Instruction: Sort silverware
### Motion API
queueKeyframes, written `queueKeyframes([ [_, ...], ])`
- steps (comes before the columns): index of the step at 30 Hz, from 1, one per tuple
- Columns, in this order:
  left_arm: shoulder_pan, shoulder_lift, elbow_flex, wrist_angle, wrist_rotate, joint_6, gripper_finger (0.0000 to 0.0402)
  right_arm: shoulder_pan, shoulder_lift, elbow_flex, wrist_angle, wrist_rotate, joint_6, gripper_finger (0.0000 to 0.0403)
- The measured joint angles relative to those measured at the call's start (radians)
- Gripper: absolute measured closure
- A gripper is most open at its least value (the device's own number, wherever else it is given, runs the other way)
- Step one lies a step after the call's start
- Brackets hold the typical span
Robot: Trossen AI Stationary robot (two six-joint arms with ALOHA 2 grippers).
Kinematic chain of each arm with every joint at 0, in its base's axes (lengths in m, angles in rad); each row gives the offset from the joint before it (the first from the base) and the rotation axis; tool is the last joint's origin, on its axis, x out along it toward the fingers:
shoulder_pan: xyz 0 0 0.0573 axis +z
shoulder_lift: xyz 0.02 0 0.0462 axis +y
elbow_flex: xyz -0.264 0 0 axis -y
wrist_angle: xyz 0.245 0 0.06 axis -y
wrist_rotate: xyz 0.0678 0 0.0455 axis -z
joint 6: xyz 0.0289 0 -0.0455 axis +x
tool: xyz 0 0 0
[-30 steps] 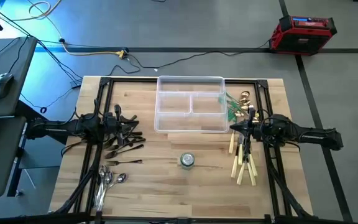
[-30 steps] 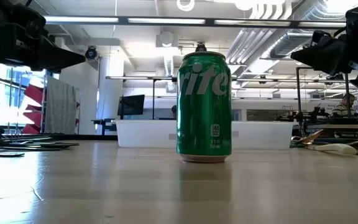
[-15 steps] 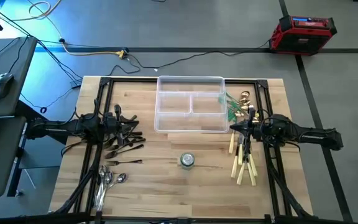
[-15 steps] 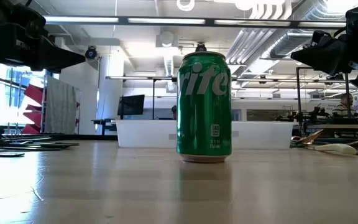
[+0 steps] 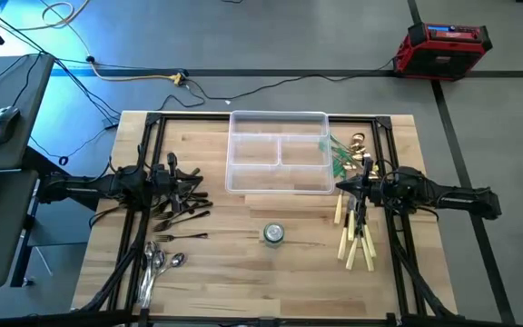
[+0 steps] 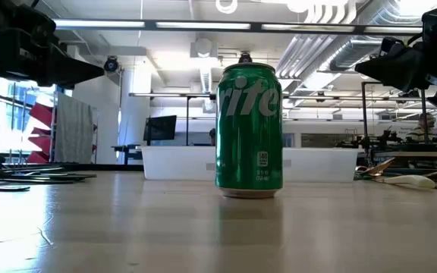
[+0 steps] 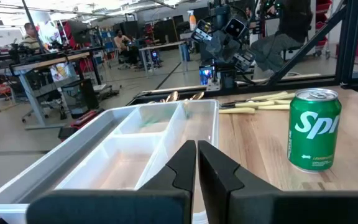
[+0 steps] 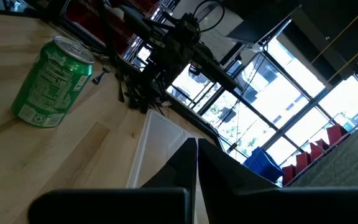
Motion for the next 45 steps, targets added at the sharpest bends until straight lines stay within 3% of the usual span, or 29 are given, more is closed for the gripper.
queueKeyframes([
  [11,0.0,0.0,0.0,0.0,0.0,0.0,0.0402,0.002,0.0,0.0,0.013,-0.017,0.028,0.0402],
  [13,0.0,0.0,0.0,0.0,0.0,0.0,0.0402,0.011,0.002,0.0,0.115,-0.087,0.198,0.0402],
  [16,0.0,0.0,0.0,0.0,0.0,0.0,0.0402,0.027,0.001,0.0,0.368,-0.206,0.576,0.0402],
  [18,0.0,0.0,0.0,0.0,0.0,0.0,0.0402,0.033,0.001,0.0,0.538,-0.213,0.816,0.0402],
  [20,0.0,0.0,0.0,0.0,0.0,0.0,0.0402,0.034,0.0,0.001,0.652,-0.178,0.929,0.0402],
  [24,0.0,0.0,0.0,0.0,0.0,0.0,0.0402,0.034,0.035,0.075,0.586,-0.188,0.914,0.0402],
  [30,0.0,0.0,0.0,0.027,0.0,-0.007,0.0402,0.034,0.218,0.293,0.345,-0.194,0.853,0.0402],
  [41,0.0,0.0,0.0,0.035,0.003,-0.347,0.0402,0.034,0.49,0.583,0.315,-0.152,1.006,0.0402],
  [45,0.0,0.0,0.0,0.153,0.01,-0.483,0.0402,0.034,0.579,0.653,0.298,-0.147,1.052,0.0402],
])
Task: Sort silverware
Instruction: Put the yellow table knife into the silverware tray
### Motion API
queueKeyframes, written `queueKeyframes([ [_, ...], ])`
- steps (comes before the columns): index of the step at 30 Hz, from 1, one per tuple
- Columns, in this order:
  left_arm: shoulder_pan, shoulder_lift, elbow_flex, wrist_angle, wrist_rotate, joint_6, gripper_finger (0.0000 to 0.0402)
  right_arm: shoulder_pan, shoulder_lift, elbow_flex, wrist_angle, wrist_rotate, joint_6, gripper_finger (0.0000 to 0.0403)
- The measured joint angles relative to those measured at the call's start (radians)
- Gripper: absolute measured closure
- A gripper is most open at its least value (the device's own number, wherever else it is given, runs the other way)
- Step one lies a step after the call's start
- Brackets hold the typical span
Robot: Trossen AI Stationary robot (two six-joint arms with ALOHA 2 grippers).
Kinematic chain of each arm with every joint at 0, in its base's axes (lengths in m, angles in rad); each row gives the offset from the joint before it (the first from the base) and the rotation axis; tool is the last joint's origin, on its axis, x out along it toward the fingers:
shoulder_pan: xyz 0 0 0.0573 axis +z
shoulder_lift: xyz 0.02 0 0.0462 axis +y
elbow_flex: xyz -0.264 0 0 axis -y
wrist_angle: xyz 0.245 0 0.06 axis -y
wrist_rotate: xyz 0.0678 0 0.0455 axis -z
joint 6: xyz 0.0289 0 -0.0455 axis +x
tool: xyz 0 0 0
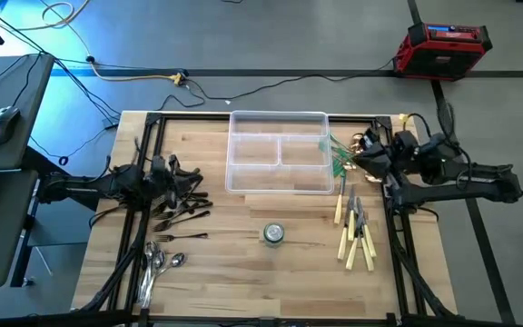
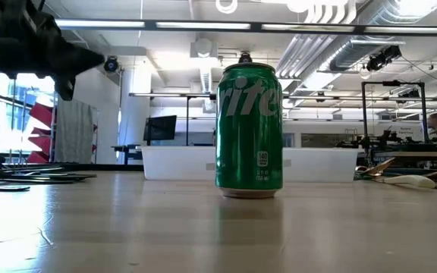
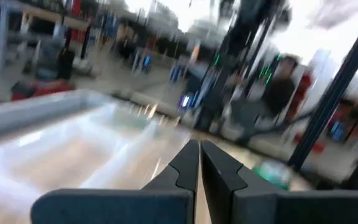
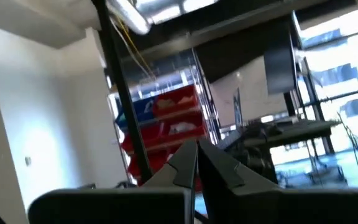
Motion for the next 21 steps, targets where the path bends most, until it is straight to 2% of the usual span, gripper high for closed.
queueKeyframes([
  [2,0.0,0.0,0.0,0.096,0.043,0.016,0.0402,0.0,0.039,0.044,-0.061,-0.013,-0.005,0.0402],
  [4,-0.001,0.009,0.005,0.153,0.07,0.028,0.0402,0.0,0.071,0.109,-0.216,0.005,0.033,0.0402],
  [8,-0.002,0.08,0.045,0.121,0.077,0.028,0.0402,-0.001,0.142,0.292,-0.67,0.117,0.121,0.0402],
  [13,-0.027,0.25,0.087,0.144,0.095,0.029,0.0402,0.016,0.252,0.457,-1.119,0.149,0.293,0.0402],
  [17,-0.052,0.379,0.118,0.181,0.095,0.038,0.0402,0.06,0.33,0.461,-1.334,0.136,0.452,0.0402],
  [21,-0.075,0.472,0.125,0.272,0.064,0.079,0.0402,0.118,0.416,0.386,-1.394,0.082,0.598,0.0402],
])
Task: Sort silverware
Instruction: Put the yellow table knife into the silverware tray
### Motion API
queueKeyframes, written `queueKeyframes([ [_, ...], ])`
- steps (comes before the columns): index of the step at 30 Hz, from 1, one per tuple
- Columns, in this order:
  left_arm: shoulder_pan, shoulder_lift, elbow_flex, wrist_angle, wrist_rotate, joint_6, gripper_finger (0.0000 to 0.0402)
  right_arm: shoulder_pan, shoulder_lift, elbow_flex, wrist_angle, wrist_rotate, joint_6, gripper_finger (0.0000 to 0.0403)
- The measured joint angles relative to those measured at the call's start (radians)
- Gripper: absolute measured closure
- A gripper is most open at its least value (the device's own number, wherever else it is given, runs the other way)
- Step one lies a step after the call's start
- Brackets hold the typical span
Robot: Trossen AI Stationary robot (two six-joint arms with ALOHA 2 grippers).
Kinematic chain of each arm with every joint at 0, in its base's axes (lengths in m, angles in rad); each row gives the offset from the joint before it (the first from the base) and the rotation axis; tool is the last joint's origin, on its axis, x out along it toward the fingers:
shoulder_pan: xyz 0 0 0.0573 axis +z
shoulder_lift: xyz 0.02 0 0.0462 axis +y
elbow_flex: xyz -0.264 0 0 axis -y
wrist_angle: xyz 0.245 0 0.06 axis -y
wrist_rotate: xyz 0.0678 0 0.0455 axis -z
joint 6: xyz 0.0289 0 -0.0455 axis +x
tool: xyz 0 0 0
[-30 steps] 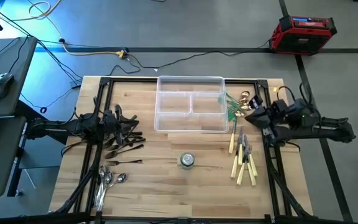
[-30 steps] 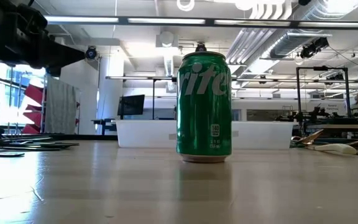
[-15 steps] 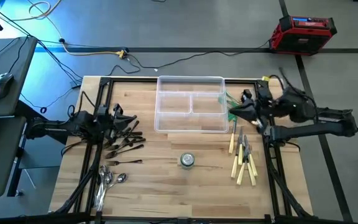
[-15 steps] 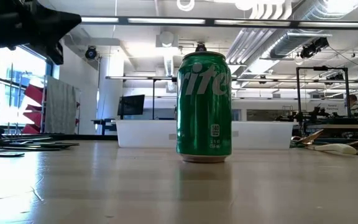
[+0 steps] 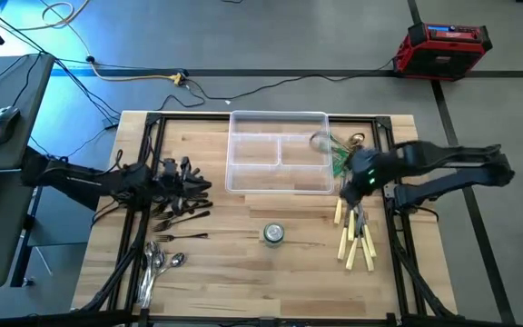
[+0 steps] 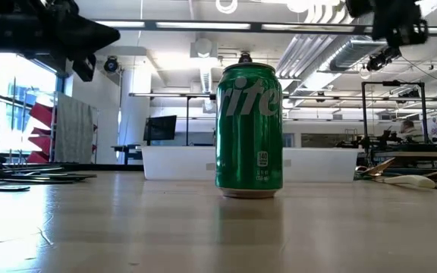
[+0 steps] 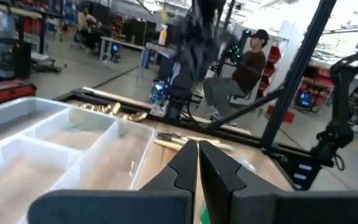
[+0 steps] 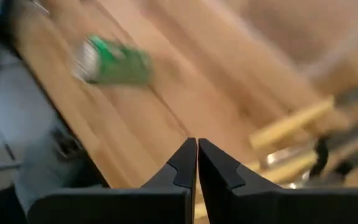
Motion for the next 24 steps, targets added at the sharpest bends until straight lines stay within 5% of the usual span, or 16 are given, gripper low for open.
queueKeyframes([
  [9,-0.024,0.123,0.0,0.026,-0.124,0.073,0.0402,0.114,0.227,-0.216,0.112,0.052,0.258,0.0388],
  [14,-0.024,0.179,0.0,0.054,-0.168,0.084,0.0402,0.158,0.321,-0.282,0.271,0.087,0.356,0.033],
  [24,-0.024,0.198,0.0,0.129,-0.137,0.109,0.0402,0.186,0.434,-0.292,0.268,0.304,0.529,0.0235],
])
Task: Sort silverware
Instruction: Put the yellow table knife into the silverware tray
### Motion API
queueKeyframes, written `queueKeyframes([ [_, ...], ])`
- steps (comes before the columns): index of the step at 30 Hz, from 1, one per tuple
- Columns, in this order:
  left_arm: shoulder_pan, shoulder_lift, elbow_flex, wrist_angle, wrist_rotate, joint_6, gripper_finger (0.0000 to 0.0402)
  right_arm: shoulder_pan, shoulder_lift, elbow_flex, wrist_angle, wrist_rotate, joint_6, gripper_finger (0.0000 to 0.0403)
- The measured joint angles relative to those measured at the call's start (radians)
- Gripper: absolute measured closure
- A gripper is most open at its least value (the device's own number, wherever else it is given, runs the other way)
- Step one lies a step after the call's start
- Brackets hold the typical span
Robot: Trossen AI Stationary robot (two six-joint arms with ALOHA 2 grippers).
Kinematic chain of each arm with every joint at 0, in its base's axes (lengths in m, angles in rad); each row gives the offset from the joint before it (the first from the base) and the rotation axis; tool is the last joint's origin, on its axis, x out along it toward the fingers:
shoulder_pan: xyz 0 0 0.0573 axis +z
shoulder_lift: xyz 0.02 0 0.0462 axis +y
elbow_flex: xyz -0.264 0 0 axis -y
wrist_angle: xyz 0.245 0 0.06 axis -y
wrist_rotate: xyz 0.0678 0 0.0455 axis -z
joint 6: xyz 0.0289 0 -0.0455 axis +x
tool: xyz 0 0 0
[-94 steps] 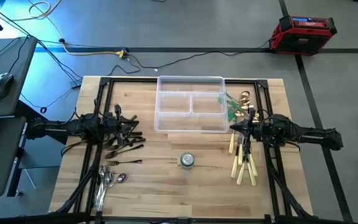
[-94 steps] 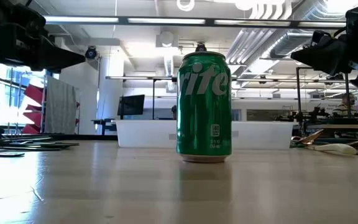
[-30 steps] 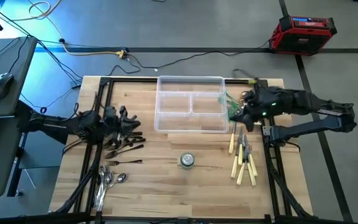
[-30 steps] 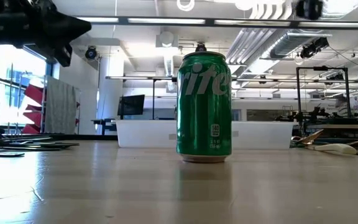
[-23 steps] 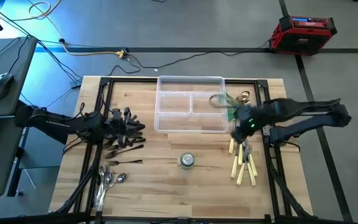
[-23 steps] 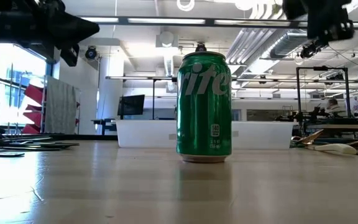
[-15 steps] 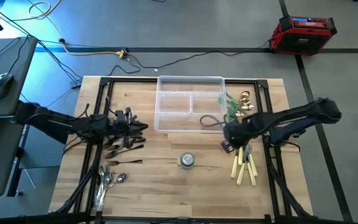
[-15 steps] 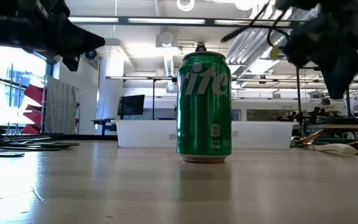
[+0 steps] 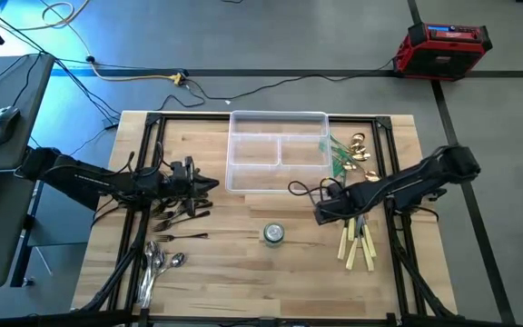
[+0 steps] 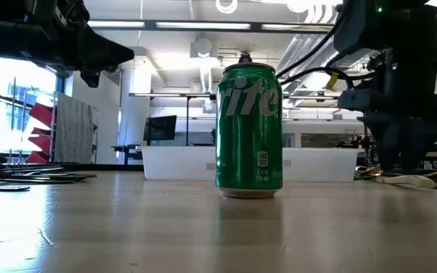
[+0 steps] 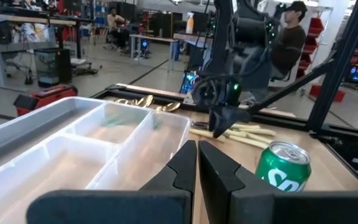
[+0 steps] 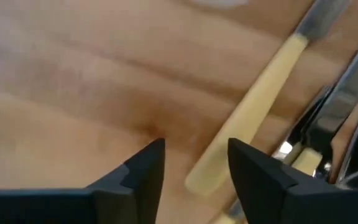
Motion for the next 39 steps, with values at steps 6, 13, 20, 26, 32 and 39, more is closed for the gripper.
queueKeyframes([
  [6,-0.003,0.0,0.0,0.002,0.014,-0.01,0.0402,-0.011,0.035,0.001,-0.046,0.008,0.029,0.0241],
  [13,-0.027,0.0,0.0,0.002,0.014,-0.018,0.0402,-0.011,-0.003,0.042,-0.129,0.002,0.039,0.0245],
  [20,-0.032,0.0,0.0,0.001,0.011,-0.018,0.0402,-0.04,-0.001,0.028,-0.184,0.034,0.038,0.0237],
  [26,-0.032,0.0,0.0,0.0,0.01,-0.018,0.0402,-0.077,0.0,-0.077,-0.046,0.023,0.032,0.0236],
  [32,-0.032,0.002,0.0,-0.003,0.011,-0.027,0.0402,-0.085,-0.005,-0.127,0.041,0.024,0.031,0.0251],
  [39,-0.038,0.002,-0.001,-0.008,0.012,-0.055,0.0402,-0.086,-0.004,-0.128,0.055,0.015,0.002,0.0354],
])
